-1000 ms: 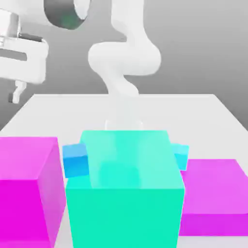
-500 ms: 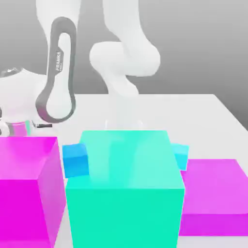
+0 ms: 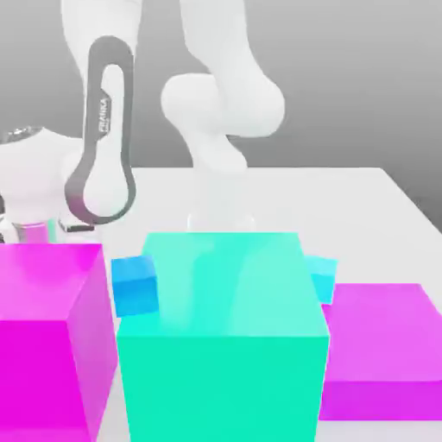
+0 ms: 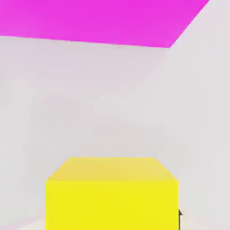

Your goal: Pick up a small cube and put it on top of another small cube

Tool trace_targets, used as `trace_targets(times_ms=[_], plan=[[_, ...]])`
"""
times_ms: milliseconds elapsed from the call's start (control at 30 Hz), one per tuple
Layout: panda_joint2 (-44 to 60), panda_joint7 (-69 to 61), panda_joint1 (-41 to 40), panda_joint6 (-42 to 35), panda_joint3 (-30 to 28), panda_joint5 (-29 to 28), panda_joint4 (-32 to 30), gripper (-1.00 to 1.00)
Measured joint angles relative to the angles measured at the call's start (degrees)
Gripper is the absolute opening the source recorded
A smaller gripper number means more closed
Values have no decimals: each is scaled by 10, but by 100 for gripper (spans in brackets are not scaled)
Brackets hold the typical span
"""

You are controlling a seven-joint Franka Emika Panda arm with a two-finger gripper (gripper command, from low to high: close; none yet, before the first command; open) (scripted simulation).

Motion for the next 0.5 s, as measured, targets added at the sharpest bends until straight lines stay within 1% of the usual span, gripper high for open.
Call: trace_targets(times_ms=[67,167,367,500], plan=[[-19,18,1,-42,-2,-22,28,-100],[-32,26,-1,-114,-5,-37,83,-100],[-51,24,-1,-263,-10,-44,200,-100],[-61,90,10,-332,11,-48,263,-100]])
